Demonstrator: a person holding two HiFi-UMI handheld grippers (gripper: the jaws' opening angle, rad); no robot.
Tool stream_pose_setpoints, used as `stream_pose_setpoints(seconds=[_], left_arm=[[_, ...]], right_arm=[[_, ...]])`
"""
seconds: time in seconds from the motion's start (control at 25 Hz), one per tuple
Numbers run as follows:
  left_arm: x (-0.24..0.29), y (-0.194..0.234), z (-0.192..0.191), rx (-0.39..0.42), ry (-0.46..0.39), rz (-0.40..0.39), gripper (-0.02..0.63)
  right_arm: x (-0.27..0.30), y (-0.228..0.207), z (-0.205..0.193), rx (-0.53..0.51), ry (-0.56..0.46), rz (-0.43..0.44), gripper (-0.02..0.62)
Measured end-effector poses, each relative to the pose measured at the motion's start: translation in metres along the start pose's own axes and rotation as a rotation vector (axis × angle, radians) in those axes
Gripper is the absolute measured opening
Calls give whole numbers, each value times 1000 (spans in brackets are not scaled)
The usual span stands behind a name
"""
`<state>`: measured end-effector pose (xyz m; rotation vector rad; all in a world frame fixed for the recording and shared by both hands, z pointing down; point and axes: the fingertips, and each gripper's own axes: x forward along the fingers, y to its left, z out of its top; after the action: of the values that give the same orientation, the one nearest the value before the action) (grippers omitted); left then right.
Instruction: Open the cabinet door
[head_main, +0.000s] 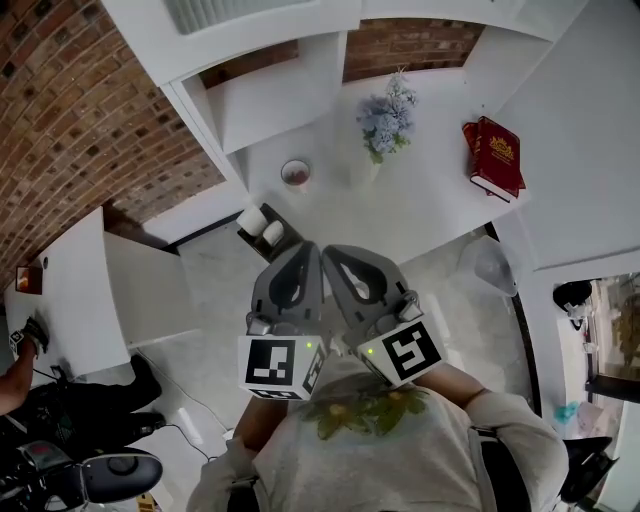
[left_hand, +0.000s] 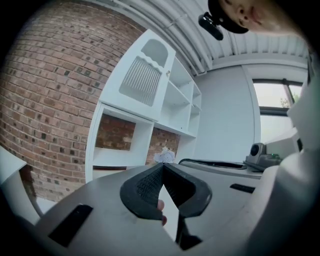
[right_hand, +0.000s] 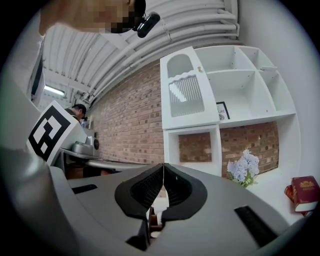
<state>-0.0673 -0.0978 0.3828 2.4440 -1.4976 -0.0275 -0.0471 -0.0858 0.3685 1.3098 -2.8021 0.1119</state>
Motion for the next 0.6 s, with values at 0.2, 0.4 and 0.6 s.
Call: stream_pose_setpoints(seconds=[0.2, 0.4, 0.6], left_arm=[[34, 0, 11, 5, -6, 14, 9], [62, 2, 29, 16, -38, 33, 9], [83, 4, 42, 46, -58, 26, 11]], right_arm=[[15, -32, 9, 4, -2, 26, 23], [32, -57, 24, -15, -28, 79, 23], [48, -79, 34, -53, -57, 137, 25]])
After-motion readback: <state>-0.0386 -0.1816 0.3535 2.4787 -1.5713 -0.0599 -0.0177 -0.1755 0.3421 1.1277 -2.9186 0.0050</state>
